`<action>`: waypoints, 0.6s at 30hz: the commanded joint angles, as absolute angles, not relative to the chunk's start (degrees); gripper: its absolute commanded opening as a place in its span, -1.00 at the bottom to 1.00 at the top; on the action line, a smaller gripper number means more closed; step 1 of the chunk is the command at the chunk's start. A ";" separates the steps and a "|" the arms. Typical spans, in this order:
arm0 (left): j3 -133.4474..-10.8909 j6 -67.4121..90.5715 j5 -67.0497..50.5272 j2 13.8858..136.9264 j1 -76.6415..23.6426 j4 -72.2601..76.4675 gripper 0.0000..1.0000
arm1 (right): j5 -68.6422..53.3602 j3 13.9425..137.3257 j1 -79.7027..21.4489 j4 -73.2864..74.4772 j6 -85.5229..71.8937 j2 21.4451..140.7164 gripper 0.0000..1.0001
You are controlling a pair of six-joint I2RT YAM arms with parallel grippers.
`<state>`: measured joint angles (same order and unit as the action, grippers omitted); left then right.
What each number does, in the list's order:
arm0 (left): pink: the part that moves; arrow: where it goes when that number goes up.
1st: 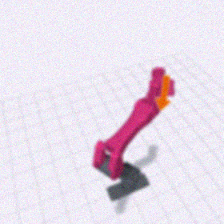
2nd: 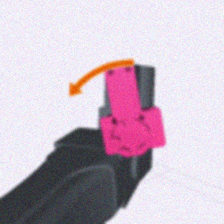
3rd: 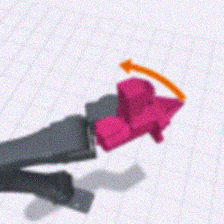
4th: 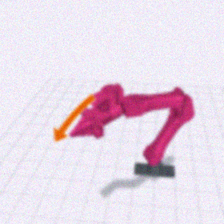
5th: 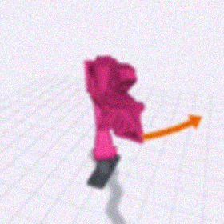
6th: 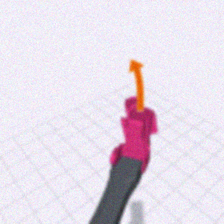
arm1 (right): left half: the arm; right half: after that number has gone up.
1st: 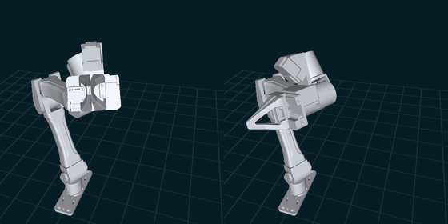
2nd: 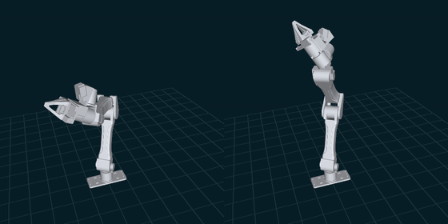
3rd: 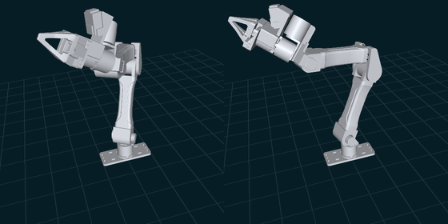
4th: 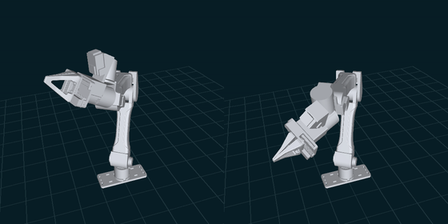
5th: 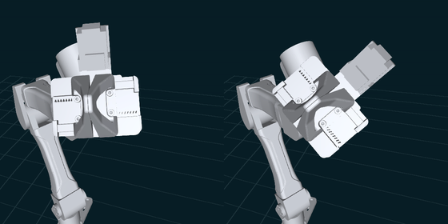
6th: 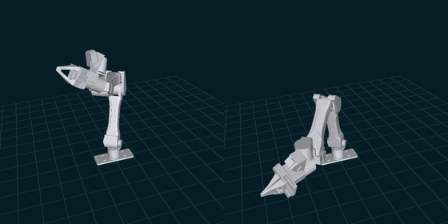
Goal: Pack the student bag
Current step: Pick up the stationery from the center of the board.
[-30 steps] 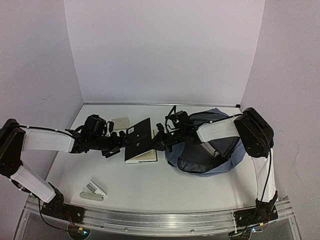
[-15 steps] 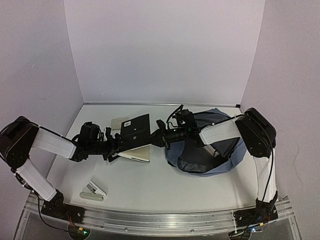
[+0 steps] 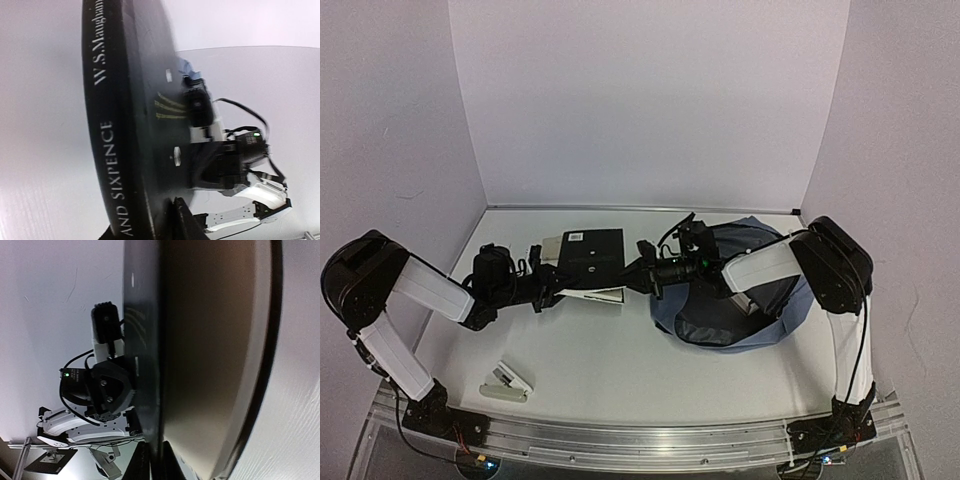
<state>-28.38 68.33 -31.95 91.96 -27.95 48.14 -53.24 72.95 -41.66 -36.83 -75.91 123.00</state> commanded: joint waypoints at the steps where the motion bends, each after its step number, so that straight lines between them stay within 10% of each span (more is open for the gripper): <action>1: -29.31 64.12 -33.63 86.58 -28.92 49.10 -0.73 | -55.11 75.19 -43.15 -41.16 -70.59 121.14 -0.43; 7: -33.59 53.91 -29.29 72.78 -28.92 27.65 -1.00 | -48.09 79.34 -43.05 -17.76 -53.10 115.68 0.46; 13: -39.86 42.32 -24.62 63.68 -28.92 7.24 -0.99 | -43.81 82.87 -40.37 -6.80 -43.72 109.36 0.94; 18: -45.24 34.22 -31.42 63.83 -29.07 -2.03 -1.00 | -41.73 85.87 -38.53 7.15 -23.52 104.08 0.97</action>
<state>-38.19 45.45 -26.60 65.32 -28.73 4.38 -45.35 81.25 -39.90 -6.98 -43.88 110.07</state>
